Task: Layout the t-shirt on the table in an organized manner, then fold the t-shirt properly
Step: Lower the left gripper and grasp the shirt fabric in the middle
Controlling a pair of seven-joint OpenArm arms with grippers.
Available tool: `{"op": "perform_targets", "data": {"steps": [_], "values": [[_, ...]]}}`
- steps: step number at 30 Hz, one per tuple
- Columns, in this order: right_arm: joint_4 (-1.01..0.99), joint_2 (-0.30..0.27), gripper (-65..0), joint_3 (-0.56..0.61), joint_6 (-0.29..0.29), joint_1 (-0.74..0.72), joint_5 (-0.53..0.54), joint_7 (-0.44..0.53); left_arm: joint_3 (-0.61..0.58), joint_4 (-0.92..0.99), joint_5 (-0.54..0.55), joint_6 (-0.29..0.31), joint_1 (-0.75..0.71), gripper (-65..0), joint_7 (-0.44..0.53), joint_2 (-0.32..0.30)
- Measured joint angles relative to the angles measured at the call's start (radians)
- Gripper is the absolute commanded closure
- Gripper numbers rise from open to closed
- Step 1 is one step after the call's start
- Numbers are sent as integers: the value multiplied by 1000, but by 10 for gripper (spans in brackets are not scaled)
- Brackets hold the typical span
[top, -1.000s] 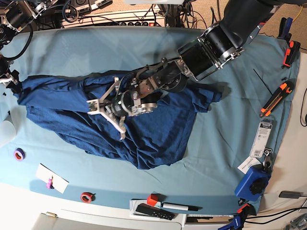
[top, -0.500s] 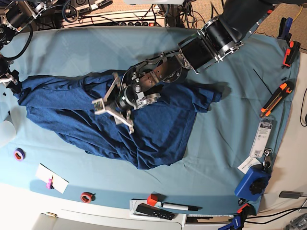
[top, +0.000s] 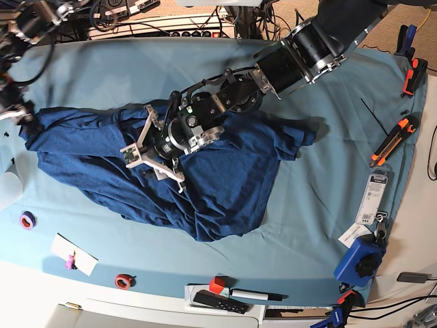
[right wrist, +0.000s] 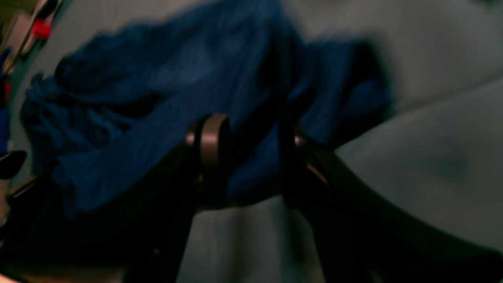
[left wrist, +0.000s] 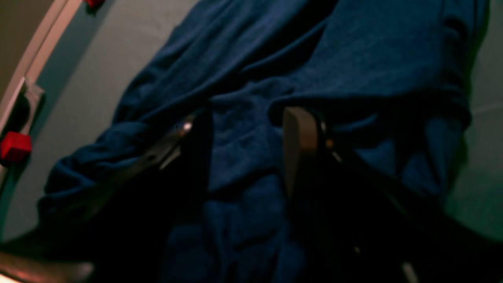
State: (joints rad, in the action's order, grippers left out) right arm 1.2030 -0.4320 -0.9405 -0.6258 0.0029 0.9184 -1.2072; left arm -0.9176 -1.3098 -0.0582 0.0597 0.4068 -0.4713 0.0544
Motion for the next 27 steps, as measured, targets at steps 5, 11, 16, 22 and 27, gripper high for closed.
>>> {"op": "perform_targets", "data": {"steps": [5, 11, 16, 22, 27], "values": [[0, 81, -212, -36, 1, -9, -36, 4, 0, 0, 0, 0, -43, -294, 0, -2], [0, 89, -212, -142, 57, -79, -104, 38, 0, 0, -11, 0, -68, -294, -3, -3], [0, 87, -212, -205, 118, -117, -160, 61, 1, 0, -12, 0, -68, -294, -3, -14], [0, 84, -212, -203, 193, -127, -265, 109, 1, 0, -11, 0, -69, -294, -3, -21], [0, 84, -212, -203, 212, -127, -319, 109, 1, 0, -11, 0, -69, -294, -3, -21]]}}
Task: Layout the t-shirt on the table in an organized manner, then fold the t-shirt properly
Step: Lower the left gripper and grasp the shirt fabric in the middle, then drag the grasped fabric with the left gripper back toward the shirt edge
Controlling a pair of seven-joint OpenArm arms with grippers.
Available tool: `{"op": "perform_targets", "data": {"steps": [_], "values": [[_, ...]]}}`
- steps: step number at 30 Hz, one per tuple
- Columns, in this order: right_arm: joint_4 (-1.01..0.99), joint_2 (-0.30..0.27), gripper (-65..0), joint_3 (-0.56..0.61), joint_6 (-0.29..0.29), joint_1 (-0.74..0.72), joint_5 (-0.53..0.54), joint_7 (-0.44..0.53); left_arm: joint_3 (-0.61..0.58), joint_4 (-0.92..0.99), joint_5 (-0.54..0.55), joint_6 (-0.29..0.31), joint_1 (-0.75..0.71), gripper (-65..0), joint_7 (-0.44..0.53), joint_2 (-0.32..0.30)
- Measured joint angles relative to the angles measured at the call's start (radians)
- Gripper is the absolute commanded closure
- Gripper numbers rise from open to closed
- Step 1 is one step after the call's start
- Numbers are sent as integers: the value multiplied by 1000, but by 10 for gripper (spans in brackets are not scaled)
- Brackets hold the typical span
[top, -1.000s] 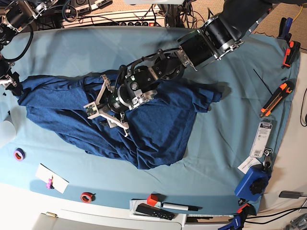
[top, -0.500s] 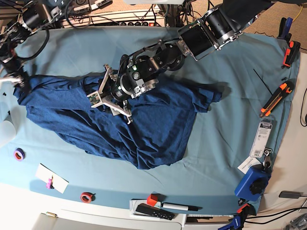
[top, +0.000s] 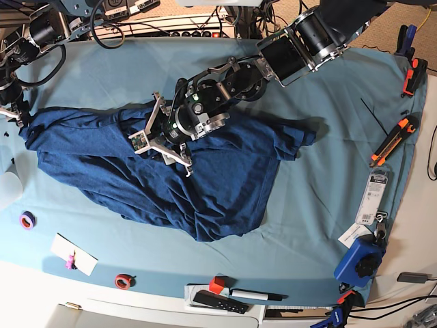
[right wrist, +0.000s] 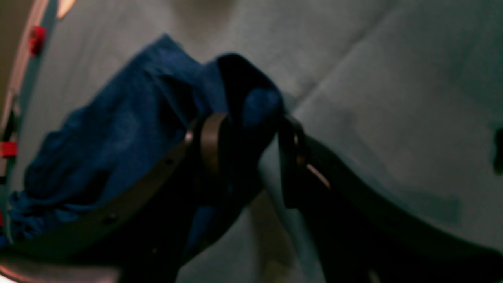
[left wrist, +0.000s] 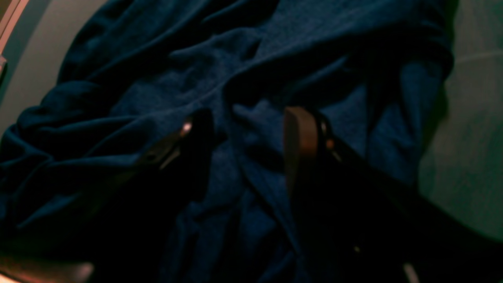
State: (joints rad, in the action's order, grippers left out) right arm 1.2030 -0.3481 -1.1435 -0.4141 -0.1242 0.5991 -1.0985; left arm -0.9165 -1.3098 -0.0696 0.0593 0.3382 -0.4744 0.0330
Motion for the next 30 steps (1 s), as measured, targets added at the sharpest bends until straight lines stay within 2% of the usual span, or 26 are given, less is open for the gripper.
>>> {"op": "perform_targets", "data": {"steps": [8, 14, 16, 20, 21, 23, 24, 28, 30], "values": [[0, 0, -212, 6, 0, -14, 4, 16, 0, 0, 0, 0, 0, -294, 0, 0], [0, 3, -212, 127, 0, -14, -3, 32, 0, 0, 0, 0, 0, -294, 0, 0], [0, 14, -212, 166, 26, -15, -32, 60, 0, 0, 0, 0, 0, -294, 0, 0], [-1, 39, -209, 204, 28, -15, -76, 94, 0, 0, 0, 0, 0, -294, 0, 0], [-1, 39, -174, 204, 27, -15, -76, 96, 0, 0, 0, 0, 0, -294, 0, 0], [-1, 47, -40, 204, 27, -16, -79, 94, 0, 0, 0, 0, 0, -294, -1, 0], [-1, 49, 0, 204, 26, -14, -78, 91, 0, 0, 0, 0, 0, -294, 0, 0], [-1, 49, 0, 204, 10, -15, -105, 97, 0, 0, 0, -3, 0, -294, -1, 0], [-1, 49, 0, 204, -2, -15, -124, 98, 0, 0, 2, -53, -1, -294, 1, 0]]}}
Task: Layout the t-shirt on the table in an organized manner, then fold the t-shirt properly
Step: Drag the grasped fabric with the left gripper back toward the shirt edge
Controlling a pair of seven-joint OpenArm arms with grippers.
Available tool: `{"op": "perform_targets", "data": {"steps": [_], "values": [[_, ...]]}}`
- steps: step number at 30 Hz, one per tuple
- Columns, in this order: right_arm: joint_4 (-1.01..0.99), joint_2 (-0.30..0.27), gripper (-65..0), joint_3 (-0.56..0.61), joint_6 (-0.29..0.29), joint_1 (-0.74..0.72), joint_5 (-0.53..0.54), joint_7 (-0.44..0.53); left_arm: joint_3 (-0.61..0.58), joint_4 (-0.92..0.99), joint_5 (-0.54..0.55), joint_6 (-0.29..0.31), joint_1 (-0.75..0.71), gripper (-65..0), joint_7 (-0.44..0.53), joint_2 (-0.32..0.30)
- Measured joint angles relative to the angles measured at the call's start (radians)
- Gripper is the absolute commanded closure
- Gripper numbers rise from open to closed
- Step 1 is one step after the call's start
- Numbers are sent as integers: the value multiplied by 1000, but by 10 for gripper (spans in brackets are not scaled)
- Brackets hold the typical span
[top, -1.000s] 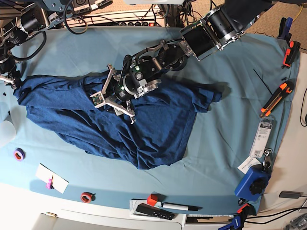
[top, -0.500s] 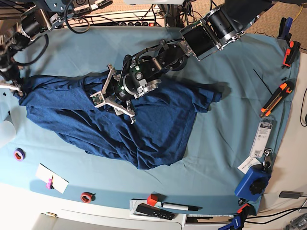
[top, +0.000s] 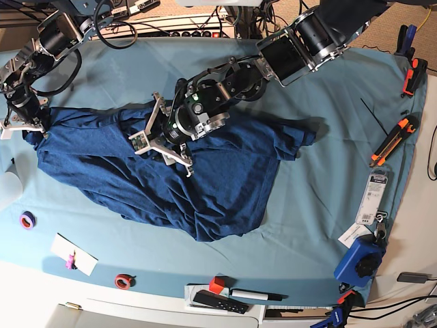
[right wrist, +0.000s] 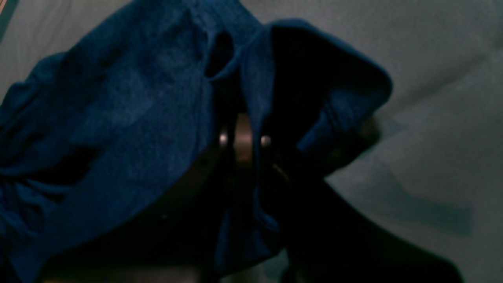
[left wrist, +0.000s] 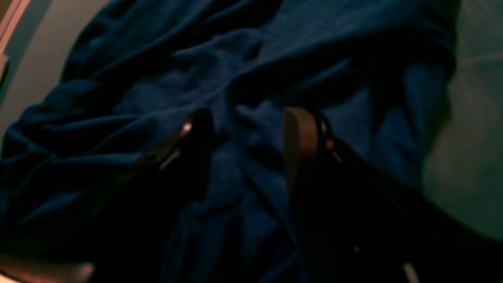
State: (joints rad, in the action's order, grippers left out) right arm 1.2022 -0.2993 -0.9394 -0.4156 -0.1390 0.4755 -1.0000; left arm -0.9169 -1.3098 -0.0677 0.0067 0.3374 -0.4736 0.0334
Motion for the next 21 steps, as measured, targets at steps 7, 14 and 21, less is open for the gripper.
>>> {"op": "perform_targets", "data": {"steps": [7, 14, 21], "values": [[0, 0, 0, 0, -11, 0, -3, 3, 18, -91, -89, -175, 23, -294, -50, -2], [0, 0, 0, 0, -11, 0, -4, 3, 320, -140, 120, -27, 10, -294, -124, -3], [0, 0, 0, 0, -10, 0, -3, 3, 881, -143, 605, 259, -16, -294, -331, -90]]}}
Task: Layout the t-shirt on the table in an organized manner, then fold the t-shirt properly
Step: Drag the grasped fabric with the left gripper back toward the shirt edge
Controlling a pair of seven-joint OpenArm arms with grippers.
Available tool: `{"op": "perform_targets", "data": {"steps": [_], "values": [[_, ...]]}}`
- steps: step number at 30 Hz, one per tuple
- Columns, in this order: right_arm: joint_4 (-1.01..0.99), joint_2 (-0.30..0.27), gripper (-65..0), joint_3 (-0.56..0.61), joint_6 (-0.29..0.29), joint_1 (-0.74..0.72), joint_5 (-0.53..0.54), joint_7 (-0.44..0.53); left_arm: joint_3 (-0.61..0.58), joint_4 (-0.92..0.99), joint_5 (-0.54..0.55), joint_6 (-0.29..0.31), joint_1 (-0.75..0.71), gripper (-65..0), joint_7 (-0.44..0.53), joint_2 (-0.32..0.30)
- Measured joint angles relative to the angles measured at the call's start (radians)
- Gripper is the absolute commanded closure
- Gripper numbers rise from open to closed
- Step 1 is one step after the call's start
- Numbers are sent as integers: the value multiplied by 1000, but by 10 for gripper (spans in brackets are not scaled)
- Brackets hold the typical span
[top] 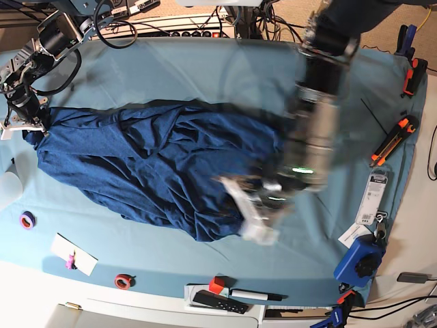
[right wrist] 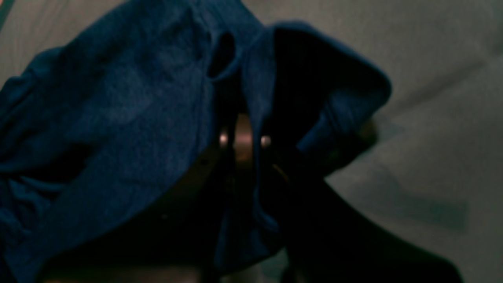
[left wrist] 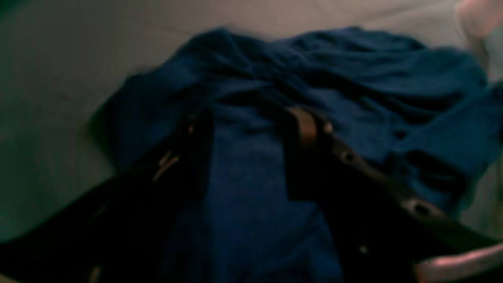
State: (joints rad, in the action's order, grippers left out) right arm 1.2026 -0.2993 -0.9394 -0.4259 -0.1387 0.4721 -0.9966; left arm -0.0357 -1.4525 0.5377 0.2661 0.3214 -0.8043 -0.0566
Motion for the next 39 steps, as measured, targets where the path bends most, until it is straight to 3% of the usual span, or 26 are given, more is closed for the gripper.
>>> {"op": "perform_targets", "data": {"steps": [3, 5, 9, 13, 19, 25, 34, 39], "values": [[0, 0, 0, 0, 0, 0, 0, 0, 153, -1, 240, 68, -35, -294, -151, -59], [0, 0, 0, 0, -1, 0, 0, 0, 211, -2, 319, 119, -77, -295, -200, -112], [0, 0, 0, 0, -1, 0, -1, 0, 238, 0, 329, 133, -192, -352, -237, -227], [0, 0, 0, 0, -1, 0, -1, -1, 234, -3, 362, 156, -293, -381, -216, -263], [0, 0, 0, 0, -4, 0, 0, -5, 237, -10, 385, 171, -349, -381, -156, -266], [0, 0, 0, 0, -4, 0, 0, -5, 238, -10, 433, 157, -349, -381, -196, -262], [0, 0, 0, 0, -4, 0, 0, -5, 169, -10, 451, 172, -343, -380, -224, -172], [0, 0, 0, 0, -4, 0, 0, -10, 160, -8, 416, 172, -339, -275, -204, -166]]}}
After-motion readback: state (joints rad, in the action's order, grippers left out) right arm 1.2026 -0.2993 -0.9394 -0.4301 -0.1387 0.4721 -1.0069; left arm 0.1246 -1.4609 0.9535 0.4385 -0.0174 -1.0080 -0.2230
